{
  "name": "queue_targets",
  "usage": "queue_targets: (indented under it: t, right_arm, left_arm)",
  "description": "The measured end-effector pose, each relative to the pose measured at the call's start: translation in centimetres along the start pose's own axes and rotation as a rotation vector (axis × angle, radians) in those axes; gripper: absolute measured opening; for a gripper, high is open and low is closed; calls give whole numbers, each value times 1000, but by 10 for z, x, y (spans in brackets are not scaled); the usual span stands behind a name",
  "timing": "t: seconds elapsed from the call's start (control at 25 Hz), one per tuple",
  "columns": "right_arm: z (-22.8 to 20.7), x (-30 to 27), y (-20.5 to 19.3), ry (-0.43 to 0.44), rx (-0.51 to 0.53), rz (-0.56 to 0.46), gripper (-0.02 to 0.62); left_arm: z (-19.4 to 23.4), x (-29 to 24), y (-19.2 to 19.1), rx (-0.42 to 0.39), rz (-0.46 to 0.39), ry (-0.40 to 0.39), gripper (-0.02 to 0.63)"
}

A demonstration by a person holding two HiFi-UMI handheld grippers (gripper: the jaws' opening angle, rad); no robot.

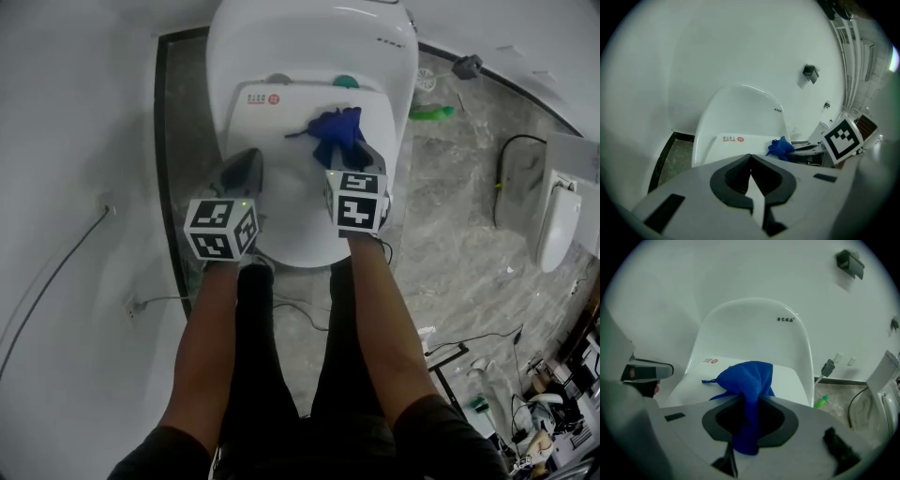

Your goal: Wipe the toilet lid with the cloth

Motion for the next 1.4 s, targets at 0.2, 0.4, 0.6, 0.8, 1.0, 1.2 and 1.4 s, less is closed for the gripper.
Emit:
queue_targets:
  t: [0.2, 0.4, 0.6, 0.8, 1.0, 1.2, 1.4]
  right_arm:
    - [-47, 9, -19, -41, -103, 4, 77]
    - [-107, 12, -54, -86, -289, 52, 77]
    - [-132, 10, -72, -83, -303, 89, 77]
    - [-119, 23, -58, -71, -285, 30, 77]
    - [-53, 42, -25, 24, -231, -54, 77]
    - [32, 40, -8, 111, -118, -51, 77]
    - [120, 29, -7, 216, -9, -8, 77]
  left_arm:
    - [-34, -16, -1, -40, 20, -44, 11]
    - [-60, -24, -4, -73, 24, -74, 11]
    - [-65, -26, -13, -70, 30, -66, 11]
    - [-55, -17, -19, -66, 31, -34, 11]
    - [-21, 5, -25, -55, 52, 52, 11]
    - [18, 36, -27, 5, 27, 106, 11]
    - [59, 66, -43, 68, 27, 163, 11]
Point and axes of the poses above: the fingertips, and each gripper's own axes: x backward along the fingers, z to its left, y out of its top, the point moved 4 cm from there along x, backward along the fingers
